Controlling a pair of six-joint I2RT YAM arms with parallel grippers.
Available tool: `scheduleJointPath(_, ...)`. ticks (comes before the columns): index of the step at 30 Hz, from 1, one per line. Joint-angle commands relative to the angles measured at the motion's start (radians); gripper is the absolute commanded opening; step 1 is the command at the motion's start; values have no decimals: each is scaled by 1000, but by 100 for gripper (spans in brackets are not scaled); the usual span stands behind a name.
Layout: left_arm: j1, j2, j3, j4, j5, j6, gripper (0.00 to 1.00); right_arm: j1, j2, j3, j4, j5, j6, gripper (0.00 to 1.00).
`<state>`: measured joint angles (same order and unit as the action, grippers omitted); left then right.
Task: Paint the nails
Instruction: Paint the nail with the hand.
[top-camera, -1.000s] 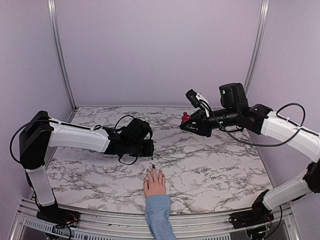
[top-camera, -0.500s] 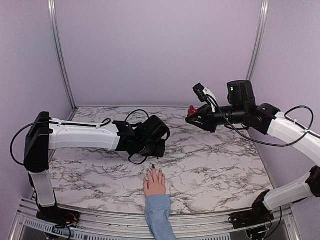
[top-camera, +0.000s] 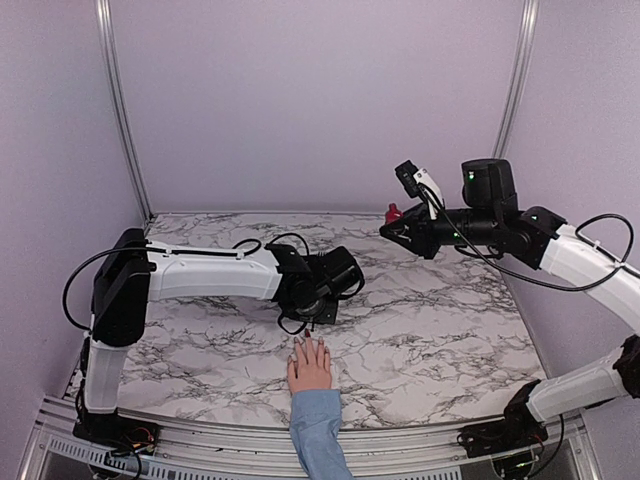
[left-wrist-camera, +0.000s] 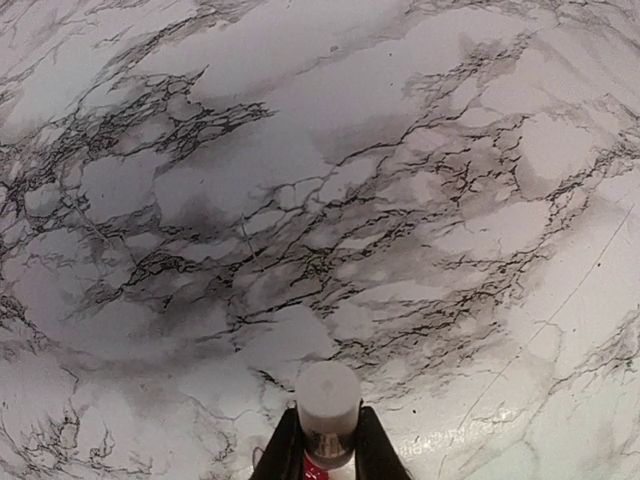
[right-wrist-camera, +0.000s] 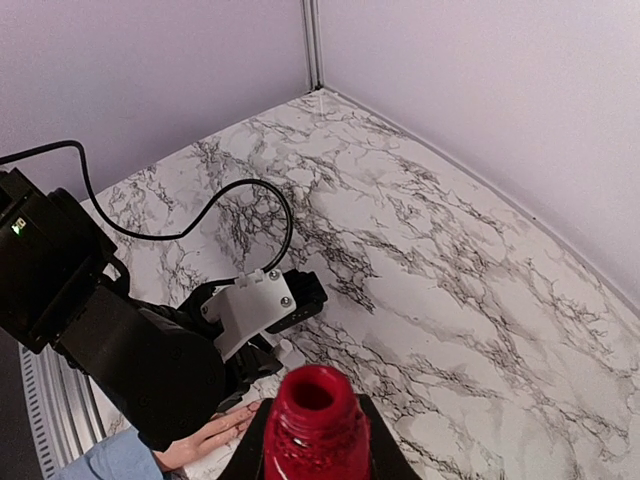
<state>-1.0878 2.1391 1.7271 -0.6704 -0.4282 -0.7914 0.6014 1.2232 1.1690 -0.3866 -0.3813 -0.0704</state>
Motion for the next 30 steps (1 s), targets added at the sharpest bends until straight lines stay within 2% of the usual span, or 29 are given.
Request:
scheduleJointPath(1,-6,30,44,-106,-33,-37,0,-10,-34,30,-4,27,14,0)
scheduleJointPath(19,-7,38,57,-139,-81,-42,0,-10,-33,18,0,24,7,0)
scheduleJointPath(30,-9,-17,49,-110,-131,-32,0,-11,-28,18,-1,22,3,0)
